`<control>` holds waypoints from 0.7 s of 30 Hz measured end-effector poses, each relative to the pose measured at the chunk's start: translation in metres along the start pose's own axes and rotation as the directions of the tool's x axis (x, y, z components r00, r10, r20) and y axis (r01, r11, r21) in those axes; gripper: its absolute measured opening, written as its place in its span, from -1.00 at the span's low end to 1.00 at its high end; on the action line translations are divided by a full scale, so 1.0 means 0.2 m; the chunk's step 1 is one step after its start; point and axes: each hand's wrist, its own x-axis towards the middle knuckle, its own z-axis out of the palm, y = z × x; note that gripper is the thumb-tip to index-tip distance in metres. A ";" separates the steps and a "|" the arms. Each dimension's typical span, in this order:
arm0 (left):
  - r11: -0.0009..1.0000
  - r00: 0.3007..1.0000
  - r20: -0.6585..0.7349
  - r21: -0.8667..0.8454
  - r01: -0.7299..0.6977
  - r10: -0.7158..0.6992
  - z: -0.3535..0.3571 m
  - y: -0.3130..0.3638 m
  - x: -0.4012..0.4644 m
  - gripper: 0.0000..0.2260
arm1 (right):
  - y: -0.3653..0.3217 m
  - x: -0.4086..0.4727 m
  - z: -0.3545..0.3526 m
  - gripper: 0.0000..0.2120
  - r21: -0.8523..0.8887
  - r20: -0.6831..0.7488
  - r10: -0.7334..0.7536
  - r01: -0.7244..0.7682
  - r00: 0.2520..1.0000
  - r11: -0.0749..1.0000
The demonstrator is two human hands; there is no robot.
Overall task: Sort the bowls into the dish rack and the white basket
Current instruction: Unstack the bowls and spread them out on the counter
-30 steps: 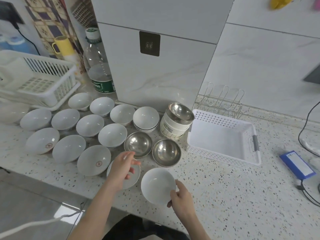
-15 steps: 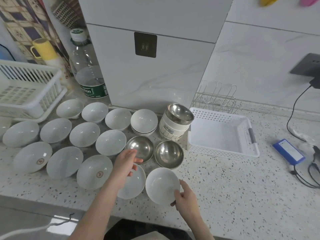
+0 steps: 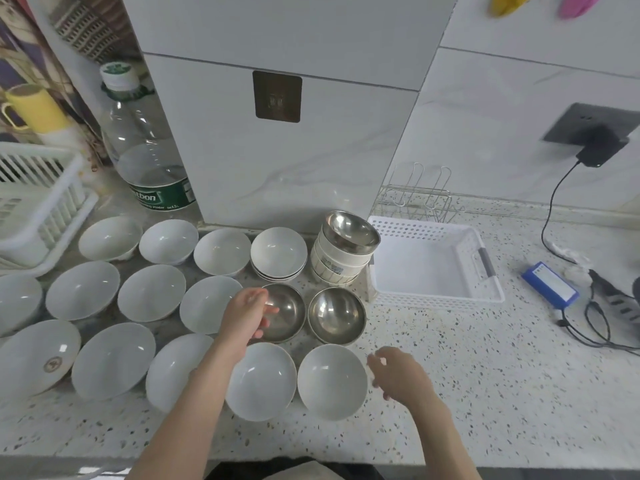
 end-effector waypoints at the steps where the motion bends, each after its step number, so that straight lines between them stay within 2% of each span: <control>1: 1.000 1.000 -0.003 0.014 -0.005 0.005 -0.01 0.01 0.02 -0.85 | -0.02 0.01 -0.03 -0.59 -0.041 -0.054 0.009 -0.011 0.999 0.999; 3: 0.999 1.000 -0.015 0.051 -0.016 0.016 -0.03 0.04 0.07 -0.78 | -0.08 0.02 -0.09 -0.58 -0.063 -0.129 0.012 -0.020 0.992 0.998; 7: 0.991 0.999 -0.027 0.128 -0.025 0.029 -0.04 0.09 0.18 -0.58 | -0.26 0.05 -0.15 -0.65 0.047 -0.168 -0.056 0.065 0.984 0.997; 11: 0.966 0.999 -0.013 0.255 -0.036 0.041 -0.03 0.15 0.27 -0.49 | -0.43 0.07 -0.11 -0.74 0.090 -0.150 -0.135 0.149 0.980 0.985; 15: 0.933 0.994 0.043 0.344 -0.108 0.100 -0.03 0.18 0.31 -0.44 | -0.51 0.11 -0.05 -0.74 0.086 -0.097 -0.152 0.161 0.984 0.983; 21: 0.928 0.989 0.050 0.342 -0.146 0.137 -0.03 0.19 0.35 -0.38 | -0.52 0.14 0.03 -0.66 0.128 -0.060 -0.121 0.128 0.991 0.984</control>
